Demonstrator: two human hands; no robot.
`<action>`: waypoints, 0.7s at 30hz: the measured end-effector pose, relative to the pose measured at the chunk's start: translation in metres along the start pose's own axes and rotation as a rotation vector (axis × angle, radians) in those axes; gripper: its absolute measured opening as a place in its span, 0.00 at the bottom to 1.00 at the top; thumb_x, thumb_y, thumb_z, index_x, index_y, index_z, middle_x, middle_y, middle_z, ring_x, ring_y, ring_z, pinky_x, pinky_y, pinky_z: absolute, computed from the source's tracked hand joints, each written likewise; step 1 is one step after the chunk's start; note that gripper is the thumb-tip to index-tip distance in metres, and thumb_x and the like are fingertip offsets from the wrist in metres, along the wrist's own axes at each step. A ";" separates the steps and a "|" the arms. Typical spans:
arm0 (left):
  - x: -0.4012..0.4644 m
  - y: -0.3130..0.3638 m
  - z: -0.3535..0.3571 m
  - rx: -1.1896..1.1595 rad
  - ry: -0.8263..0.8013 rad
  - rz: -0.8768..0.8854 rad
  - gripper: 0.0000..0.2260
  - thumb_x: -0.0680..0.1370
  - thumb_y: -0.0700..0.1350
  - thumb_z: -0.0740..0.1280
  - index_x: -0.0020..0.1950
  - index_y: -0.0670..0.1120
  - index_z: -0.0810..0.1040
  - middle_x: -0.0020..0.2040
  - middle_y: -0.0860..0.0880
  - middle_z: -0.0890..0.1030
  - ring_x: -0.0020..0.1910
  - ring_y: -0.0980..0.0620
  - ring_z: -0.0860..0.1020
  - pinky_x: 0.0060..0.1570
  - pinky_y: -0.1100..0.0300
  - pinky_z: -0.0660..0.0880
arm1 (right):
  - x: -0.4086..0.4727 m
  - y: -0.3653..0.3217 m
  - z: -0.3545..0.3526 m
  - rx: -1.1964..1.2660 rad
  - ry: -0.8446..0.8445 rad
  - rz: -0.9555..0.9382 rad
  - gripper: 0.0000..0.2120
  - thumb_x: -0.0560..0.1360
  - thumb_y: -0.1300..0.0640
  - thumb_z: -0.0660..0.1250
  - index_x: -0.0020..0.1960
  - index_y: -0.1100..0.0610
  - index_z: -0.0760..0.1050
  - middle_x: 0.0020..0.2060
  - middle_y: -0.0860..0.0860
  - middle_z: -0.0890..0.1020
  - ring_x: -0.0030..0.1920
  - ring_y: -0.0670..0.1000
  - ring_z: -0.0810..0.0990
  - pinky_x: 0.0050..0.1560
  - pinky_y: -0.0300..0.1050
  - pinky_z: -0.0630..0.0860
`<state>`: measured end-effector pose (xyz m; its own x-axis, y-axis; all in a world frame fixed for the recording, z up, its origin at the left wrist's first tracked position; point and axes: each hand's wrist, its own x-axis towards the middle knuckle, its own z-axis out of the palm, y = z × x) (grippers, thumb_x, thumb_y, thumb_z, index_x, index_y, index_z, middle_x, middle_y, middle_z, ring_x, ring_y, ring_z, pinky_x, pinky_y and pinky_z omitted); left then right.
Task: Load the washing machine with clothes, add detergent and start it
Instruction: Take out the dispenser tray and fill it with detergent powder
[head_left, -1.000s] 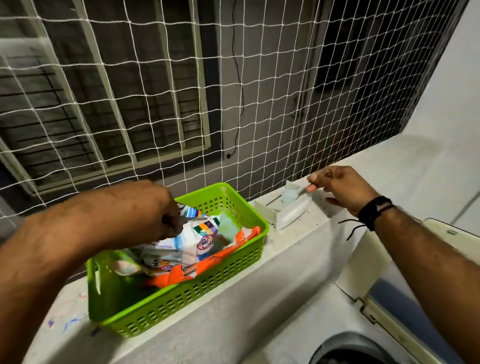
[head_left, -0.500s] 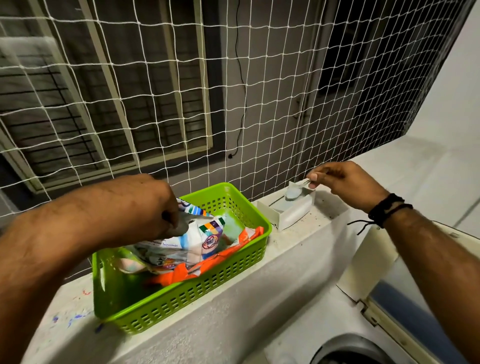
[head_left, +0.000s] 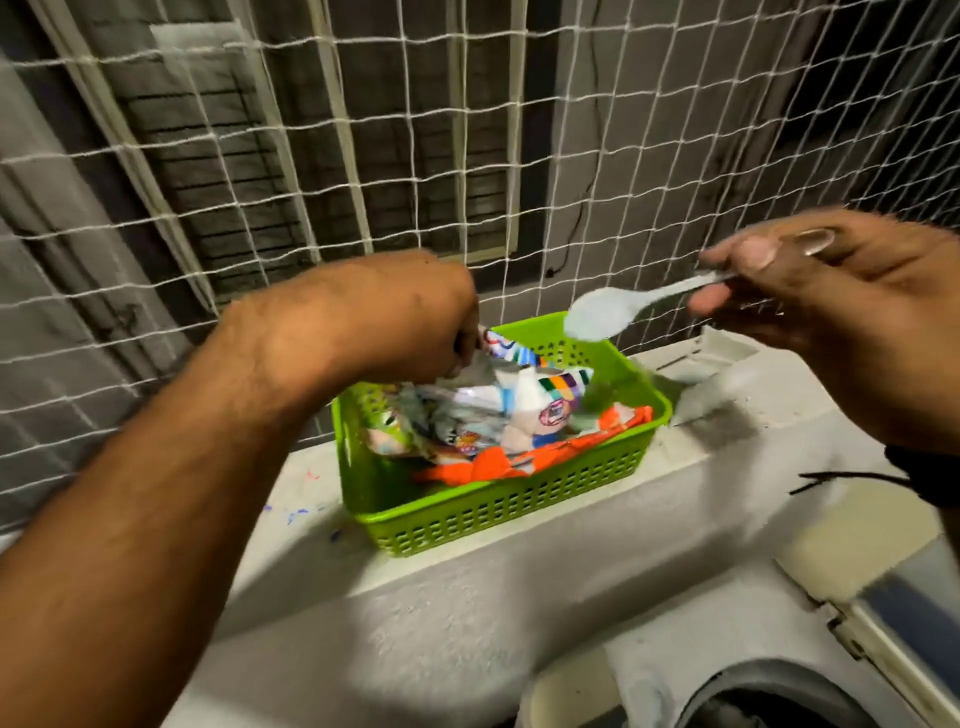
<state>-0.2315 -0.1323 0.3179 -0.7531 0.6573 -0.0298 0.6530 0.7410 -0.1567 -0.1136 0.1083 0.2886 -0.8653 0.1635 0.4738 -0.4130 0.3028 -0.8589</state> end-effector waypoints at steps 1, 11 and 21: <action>-0.001 0.001 0.001 0.006 0.017 -0.005 0.10 0.75 0.49 0.67 0.54 0.52 0.83 0.50 0.50 0.84 0.52 0.47 0.80 0.47 0.61 0.73 | -0.003 -0.004 0.011 -0.033 -0.061 -0.045 0.06 0.75 0.52 0.69 0.47 0.52 0.84 0.42 0.53 0.87 0.46 0.56 0.85 0.54 0.48 0.81; -0.008 0.008 0.003 0.067 0.002 0.005 0.11 0.78 0.50 0.66 0.57 0.49 0.82 0.44 0.49 0.81 0.42 0.48 0.78 0.40 0.60 0.69 | 0.019 0.016 0.082 -0.729 -0.512 -0.283 0.15 0.78 0.42 0.61 0.54 0.46 0.83 0.49 0.43 0.86 0.62 0.51 0.76 0.61 0.52 0.73; -0.013 0.005 0.010 0.066 -0.085 -0.031 0.08 0.77 0.47 0.67 0.54 0.48 0.80 0.32 0.54 0.71 0.30 0.58 0.67 0.29 0.61 0.66 | 0.030 0.026 0.118 -0.983 -0.617 -0.249 0.13 0.80 0.47 0.61 0.48 0.52 0.81 0.45 0.53 0.82 0.53 0.56 0.79 0.58 0.53 0.72</action>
<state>-0.2198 -0.1387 0.3074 -0.7791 0.6177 -0.1074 0.6243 0.7485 -0.2236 -0.1836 0.0103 0.2573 -0.8939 -0.4006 0.2010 -0.4272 0.8973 -0.1115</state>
